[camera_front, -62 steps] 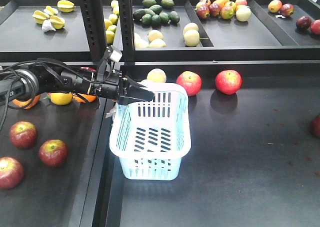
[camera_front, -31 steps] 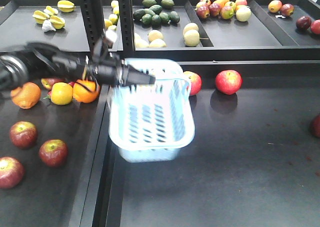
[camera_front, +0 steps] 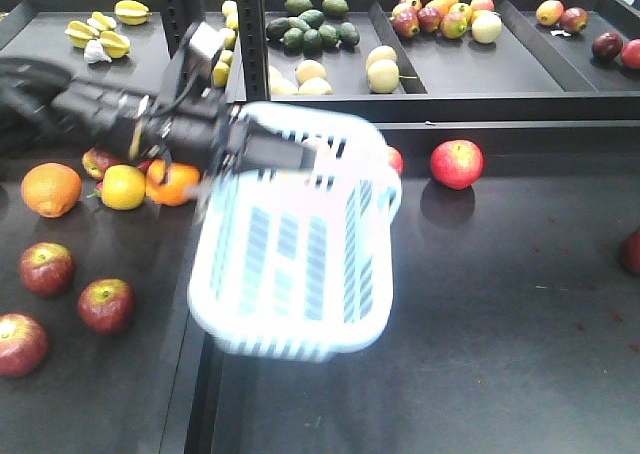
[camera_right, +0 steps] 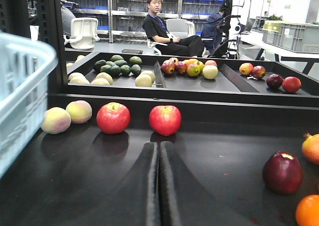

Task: Pick three apples into basket with both arms
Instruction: 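Lift the basket by its handle with the left gripper toward the robot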

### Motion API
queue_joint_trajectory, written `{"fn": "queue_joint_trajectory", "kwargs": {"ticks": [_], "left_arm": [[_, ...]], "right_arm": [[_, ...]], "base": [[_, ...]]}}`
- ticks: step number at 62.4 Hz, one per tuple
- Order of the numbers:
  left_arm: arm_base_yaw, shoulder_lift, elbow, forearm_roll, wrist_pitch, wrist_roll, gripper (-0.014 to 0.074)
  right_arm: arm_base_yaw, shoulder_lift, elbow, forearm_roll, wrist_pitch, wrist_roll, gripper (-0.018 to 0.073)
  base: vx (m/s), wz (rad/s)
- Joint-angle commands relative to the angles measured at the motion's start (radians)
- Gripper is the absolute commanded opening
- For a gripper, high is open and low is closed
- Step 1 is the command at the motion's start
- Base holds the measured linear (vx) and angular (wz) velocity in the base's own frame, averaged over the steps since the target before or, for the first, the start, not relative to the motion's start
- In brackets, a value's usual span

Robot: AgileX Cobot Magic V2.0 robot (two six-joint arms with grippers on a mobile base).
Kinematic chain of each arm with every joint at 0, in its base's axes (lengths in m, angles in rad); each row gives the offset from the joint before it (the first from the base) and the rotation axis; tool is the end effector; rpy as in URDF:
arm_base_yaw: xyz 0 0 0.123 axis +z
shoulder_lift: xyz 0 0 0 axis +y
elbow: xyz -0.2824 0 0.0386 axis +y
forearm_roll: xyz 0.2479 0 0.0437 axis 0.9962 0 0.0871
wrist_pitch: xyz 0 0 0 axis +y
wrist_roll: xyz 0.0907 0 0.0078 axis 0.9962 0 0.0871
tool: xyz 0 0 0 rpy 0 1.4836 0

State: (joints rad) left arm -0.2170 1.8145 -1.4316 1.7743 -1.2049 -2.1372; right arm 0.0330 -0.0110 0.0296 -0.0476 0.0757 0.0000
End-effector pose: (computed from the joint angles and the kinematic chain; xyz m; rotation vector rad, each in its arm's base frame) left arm 0.3514 -0.1627 0.3097 0.7504 2.0440 -1.4704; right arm 0.0569 0.0015 0.1968 -0.0606 1.5767 -0.0142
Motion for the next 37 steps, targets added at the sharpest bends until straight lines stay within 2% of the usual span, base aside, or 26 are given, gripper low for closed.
{"fn": "queue_joint_trajectory", "kwargs": {"ticks": [1, 16, 37], "left_arm": [[-0.002, -0.155, 0.097, 0.045, -0.160, -0.005, -0.0008], [-0.001, -0.422, 0.309, 0.045, -0.157, -0.005, -0.0008], [-0.001, -0.682, 0.336, 0.045, -0.104, -0.005, -0.0008]], "right_arm": [[-0.002, -0.009, 0.010, -0.004, -0.076, 0.000, -0.0003], [-0.002, -0.009, 0.010, -0.004, -0.076, 0.000, -0.0003], [-0.002, -0.009, 0.010, -0.004, -0.076, 0.000, -0.0003]], "base": [[0.00, 0.00], [0.00, 0.00], [0.00, 0.00]]}}
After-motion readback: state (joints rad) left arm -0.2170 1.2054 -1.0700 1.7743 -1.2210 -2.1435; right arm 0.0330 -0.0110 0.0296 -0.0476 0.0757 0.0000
